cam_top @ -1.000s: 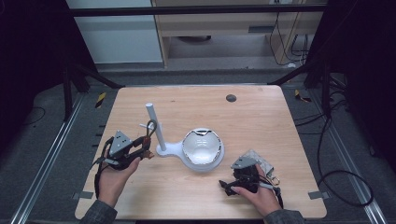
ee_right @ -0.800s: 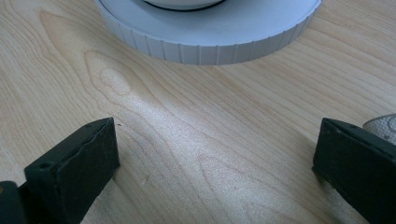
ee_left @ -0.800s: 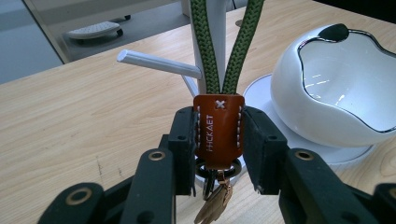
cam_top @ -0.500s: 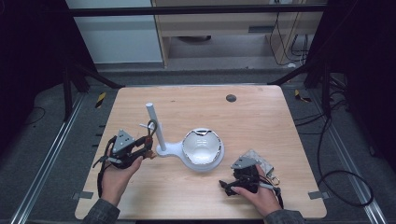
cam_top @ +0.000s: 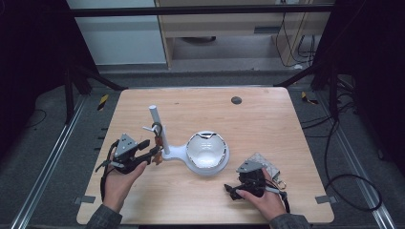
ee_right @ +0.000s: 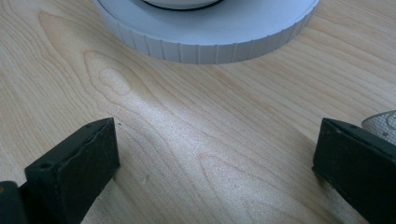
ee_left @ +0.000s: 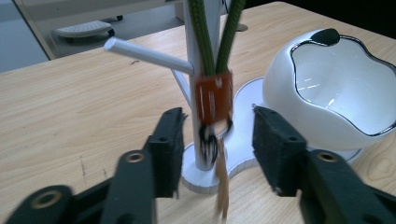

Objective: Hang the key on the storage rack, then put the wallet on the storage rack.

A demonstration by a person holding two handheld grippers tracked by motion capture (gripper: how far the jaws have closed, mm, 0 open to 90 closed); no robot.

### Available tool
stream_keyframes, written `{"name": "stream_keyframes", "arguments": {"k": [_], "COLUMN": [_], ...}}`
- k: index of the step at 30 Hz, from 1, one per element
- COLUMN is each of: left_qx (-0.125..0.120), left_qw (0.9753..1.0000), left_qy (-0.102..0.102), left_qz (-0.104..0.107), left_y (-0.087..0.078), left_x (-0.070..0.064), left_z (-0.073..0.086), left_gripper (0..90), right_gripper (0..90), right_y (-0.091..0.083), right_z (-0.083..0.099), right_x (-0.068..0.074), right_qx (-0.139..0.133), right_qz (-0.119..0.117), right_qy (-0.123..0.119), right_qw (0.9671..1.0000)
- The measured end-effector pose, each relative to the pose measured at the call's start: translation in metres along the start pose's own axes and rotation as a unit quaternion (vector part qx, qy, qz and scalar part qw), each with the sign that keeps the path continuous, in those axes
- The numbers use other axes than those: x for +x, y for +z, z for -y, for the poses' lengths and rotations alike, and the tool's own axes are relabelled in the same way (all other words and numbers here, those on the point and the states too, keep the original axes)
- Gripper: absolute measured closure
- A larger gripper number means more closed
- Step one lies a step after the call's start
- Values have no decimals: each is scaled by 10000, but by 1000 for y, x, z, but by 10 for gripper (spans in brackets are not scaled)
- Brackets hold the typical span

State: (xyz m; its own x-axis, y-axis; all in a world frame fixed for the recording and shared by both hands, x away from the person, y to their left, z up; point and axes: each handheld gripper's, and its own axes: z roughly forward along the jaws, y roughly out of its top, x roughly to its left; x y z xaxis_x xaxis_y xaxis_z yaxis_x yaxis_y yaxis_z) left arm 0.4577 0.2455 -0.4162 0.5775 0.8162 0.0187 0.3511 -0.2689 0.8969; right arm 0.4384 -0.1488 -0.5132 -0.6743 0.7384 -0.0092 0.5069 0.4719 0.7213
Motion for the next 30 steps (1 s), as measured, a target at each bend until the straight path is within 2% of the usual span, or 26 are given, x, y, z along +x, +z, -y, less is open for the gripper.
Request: {"name": "stream_keyframes", "arguments": {"k": [1,3,4,5,6,7,8,10,11,12,13,14,16,17,18,20,23,25,26,27,28,30], "left_qx": [-20,127,127,180,180,303,393,507,720,720,997,997,1039,1229,1229,1251,1428,1569,1584,1651,1651,1706], "left_qw": [10000,9999,9999,9997,9997,9993,9989,9982,9965,9965,9938,9938,9925,9901,9901,9894,9872,9849,9849,9838,9838,9832], "left_qy": [-24,2,2,-10,-10,4,5,-48,-72,-72,135,135,137,-34,-34,-189,-207,-223,-229,-230,-230,-229], "left_qz": [-9,-33,-33,-163,-163,-201,-248,-304,-413,-413,-472,-472,-623,-679,-679,-713,-682,-691,-663,-663,-663,-616], "left_y": [-1,0,0,1,1,2,3,4,8,8,12,12,13,14,14,13,19,24,26,29,29,31], "left_x": [0,2,2,7,7,10,15,22,29,29,32,32,37,41,41,44,46,46,47,47,47,47], "left_z": [7,17,17,27,27,31,34,41,48,48,54,54,59,64,64,70,76,79,80,82,82,84], "left_gripper": [462,383,356,329,293,259,259,191,142,91,68,67,63,46,50,49,45,46,48,48,47,46], "right_gripper": [3,7,7,44,44,64,64,61,60,60,59,59,58,57,57,49,58,64,70,73,73,85], "right_y": [0,0,0,-2,-2,-6,-6,-14,-24,-24,-34,-34,-45,-56,-56,-67,-78,-80,-81,-80,-80,-78], "right_z": [0,0,0,-1,-1,-4,-4,-7,-11,-11,-15,-15,-17,-19,-19,-19,-19,-18,-16,-15,-15,-13], "right_x": [0,1,1,1,1,2,2,2,0,0,-3,-3,-8,-14,-14,-22,-37,-46,-53,-56,-56,-61], "right_qx": [4,24,24,67,67,78,78,-8,-68,-68,-51,-51,-6,11,11,49,276,407,508,583,583,762], "right_qz": [13,-4,-4,30,30,136,136,203,271,271,357,357,422,540,540,560,703,662,589,561,561,480], "right_qy": [0,6,6,-5,-5,0,0,-22,-43,-43,-92,-92,-121,-114,-114,-21,85,145,225,236,236,268], "right_qw": [10000,10000,10000,10000,10000,9999,9999,9998,9996,9996,9993,9993,9990,9985,9985,9984,9971,9969,9967,9964,9964,9956]}}
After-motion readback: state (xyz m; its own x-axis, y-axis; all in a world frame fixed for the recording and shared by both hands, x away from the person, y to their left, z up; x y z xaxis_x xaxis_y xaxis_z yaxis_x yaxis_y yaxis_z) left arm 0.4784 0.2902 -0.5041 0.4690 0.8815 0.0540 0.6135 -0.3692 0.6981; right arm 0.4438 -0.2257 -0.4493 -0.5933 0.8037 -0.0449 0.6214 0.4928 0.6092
